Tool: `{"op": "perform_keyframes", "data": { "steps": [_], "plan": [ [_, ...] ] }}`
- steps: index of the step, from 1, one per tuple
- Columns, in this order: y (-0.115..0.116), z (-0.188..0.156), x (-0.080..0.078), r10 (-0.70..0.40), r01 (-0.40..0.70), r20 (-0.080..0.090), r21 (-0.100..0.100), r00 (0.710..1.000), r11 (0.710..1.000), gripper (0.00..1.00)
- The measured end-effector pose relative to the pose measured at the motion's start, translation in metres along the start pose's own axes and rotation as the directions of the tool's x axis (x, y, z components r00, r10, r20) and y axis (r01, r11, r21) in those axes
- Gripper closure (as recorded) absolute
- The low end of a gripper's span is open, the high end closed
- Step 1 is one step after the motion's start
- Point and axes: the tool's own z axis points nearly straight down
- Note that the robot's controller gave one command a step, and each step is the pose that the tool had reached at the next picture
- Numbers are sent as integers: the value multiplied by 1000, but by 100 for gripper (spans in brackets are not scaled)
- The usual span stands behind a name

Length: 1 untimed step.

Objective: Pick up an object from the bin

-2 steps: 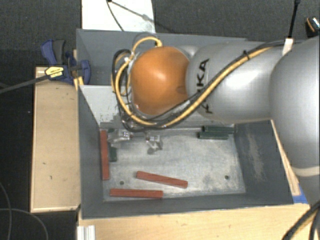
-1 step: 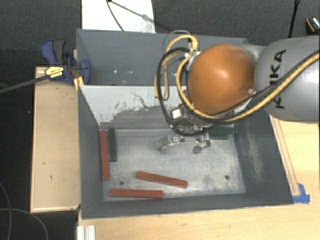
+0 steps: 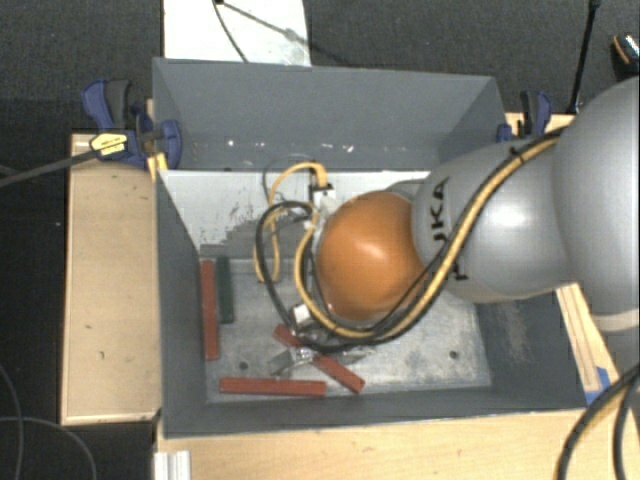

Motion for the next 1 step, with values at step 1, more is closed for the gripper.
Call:
{"op": "perform_keyframes", "data": {
  "steps": [1],
  "plan": [
    [-62,-5,67,3,-3,-2,13,1000,1000,0]
  ]
}}
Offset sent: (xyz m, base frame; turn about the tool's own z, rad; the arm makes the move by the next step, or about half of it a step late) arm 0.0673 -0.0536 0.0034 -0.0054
